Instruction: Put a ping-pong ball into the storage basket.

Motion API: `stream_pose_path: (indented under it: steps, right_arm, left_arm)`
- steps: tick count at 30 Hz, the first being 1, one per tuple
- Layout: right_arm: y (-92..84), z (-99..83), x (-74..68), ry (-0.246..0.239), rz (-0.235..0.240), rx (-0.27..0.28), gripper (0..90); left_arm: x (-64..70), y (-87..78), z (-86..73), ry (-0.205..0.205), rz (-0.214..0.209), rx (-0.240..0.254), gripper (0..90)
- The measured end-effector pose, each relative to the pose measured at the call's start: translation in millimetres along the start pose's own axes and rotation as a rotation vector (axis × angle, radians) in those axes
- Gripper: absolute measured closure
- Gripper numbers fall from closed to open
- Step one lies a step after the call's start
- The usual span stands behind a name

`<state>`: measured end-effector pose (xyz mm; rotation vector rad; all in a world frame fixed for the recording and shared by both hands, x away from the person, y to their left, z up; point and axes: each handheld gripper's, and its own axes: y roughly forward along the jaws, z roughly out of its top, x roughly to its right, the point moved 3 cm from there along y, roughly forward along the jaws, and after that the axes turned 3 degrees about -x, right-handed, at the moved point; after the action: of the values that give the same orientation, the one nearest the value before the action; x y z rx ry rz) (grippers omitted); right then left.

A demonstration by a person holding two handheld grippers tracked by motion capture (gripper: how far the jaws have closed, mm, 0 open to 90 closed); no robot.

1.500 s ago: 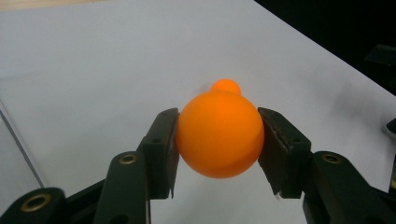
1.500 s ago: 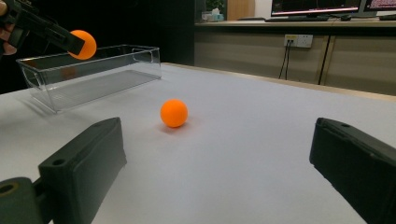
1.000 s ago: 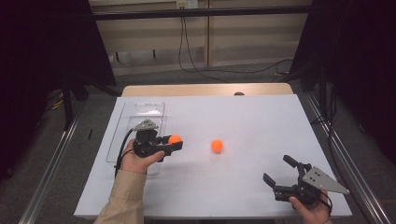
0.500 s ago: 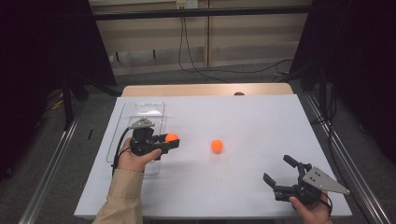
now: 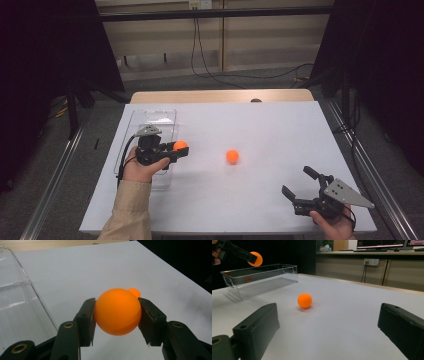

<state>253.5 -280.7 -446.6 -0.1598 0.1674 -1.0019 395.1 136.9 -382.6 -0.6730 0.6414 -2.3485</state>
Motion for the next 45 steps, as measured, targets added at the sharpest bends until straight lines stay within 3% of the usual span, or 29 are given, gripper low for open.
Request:
stream_pose_path:
  steps: [45]
  right_arm:
    - [-0.1,0.2,-0.5,0.001,0.003,0.0,2.7]
  left_arm:
    - [-15.7,-14.9,1.6,-0.023,0.054,0.038,51.0]
